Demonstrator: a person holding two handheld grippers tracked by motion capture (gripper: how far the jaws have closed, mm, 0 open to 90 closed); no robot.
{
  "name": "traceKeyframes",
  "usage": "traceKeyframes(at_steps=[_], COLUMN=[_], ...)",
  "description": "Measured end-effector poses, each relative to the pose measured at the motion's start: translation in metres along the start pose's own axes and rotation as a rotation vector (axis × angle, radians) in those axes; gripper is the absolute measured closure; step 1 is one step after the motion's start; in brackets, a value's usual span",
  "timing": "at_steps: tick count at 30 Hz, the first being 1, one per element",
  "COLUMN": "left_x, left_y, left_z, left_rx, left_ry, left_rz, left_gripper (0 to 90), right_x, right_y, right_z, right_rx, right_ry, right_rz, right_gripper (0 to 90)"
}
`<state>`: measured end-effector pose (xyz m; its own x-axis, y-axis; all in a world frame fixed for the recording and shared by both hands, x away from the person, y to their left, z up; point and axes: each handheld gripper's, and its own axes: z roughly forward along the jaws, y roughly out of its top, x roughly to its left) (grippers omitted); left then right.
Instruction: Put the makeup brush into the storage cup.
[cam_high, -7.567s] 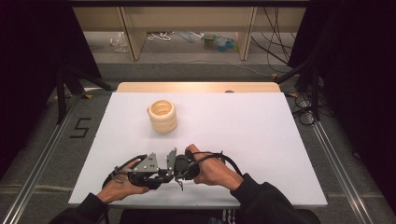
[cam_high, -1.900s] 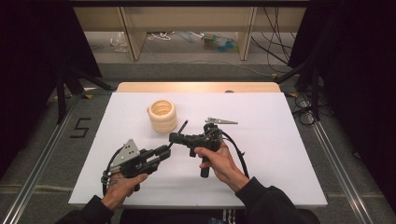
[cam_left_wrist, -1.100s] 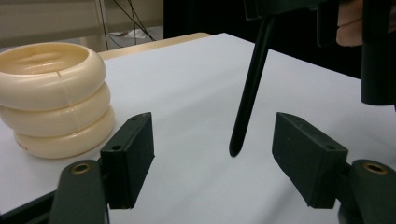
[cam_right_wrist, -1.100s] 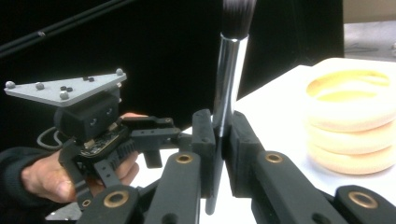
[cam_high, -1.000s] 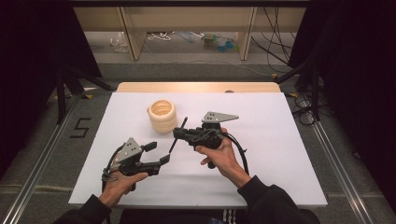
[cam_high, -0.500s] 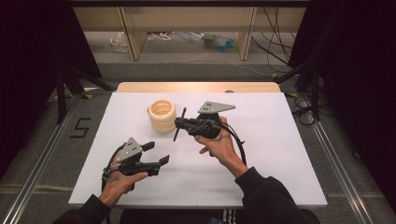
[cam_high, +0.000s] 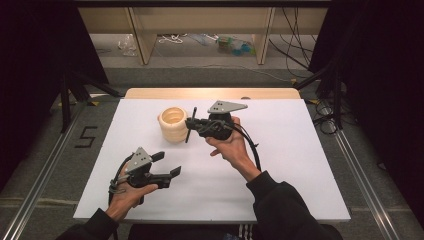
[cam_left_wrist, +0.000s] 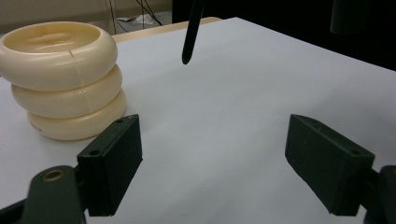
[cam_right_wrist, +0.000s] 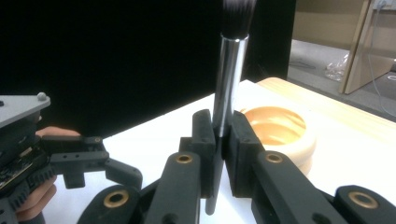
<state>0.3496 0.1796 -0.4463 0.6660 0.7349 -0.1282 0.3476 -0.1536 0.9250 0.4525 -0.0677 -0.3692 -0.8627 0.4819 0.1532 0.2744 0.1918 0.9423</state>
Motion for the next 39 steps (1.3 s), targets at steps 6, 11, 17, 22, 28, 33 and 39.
traceKeyframes(at_steps=[6, 11, 17, 22, 28, 33, 39], left_x=[0.001, 0.001, 0.001, 0.001, 0.001, 0.001, 0.001], left_y=[0.000, 0.000, 0.000, 0.000, -0.001, -0.001, -0.001], left_z=[0.000, 0.000, 0.000, 0.000, 0.000, 0.001, 0.000], left_rx=[0.003, -0.001, 0.000, -0.002, 0.000, 0.002, 0.004], left_ry=[0.002, 0.004, 0.002, 0.002, 0.000, 0.000, 0.004], left_rz=[0.008, -0.002, 0.005, 0.001, 0.013, 0.001, 0.008], left_gripper=[16.4, 16.0, 15.8, 15.8, 15.7, 15.7, 15.7], right_x=[-0.006, -0.009, -0.014, -0.019, -0.025, -0.027, -0.029], right_y=[0.005, 0.009, 0.019, 0.024, 0.029, 0.033, 0.039], right_z=[0.007, 0.009, 0.012, 0.017, 0.021, 0.025, 0.030], right_rx=[0.004, 0.011, 0.012, 0.007, 0.010, 0.017, 0.020], right_ry=[-0.005, -0.010, -0.018, -0.031, -0.041, -0.052, -0.057], right_rz=[-0.001, 0.002, -0.005, -0.017, -0.013, -0.009, -0.021], right_gripper=[83.5, 83.5, 83.5, 83.5, 83.5, 83.5, 83.5])
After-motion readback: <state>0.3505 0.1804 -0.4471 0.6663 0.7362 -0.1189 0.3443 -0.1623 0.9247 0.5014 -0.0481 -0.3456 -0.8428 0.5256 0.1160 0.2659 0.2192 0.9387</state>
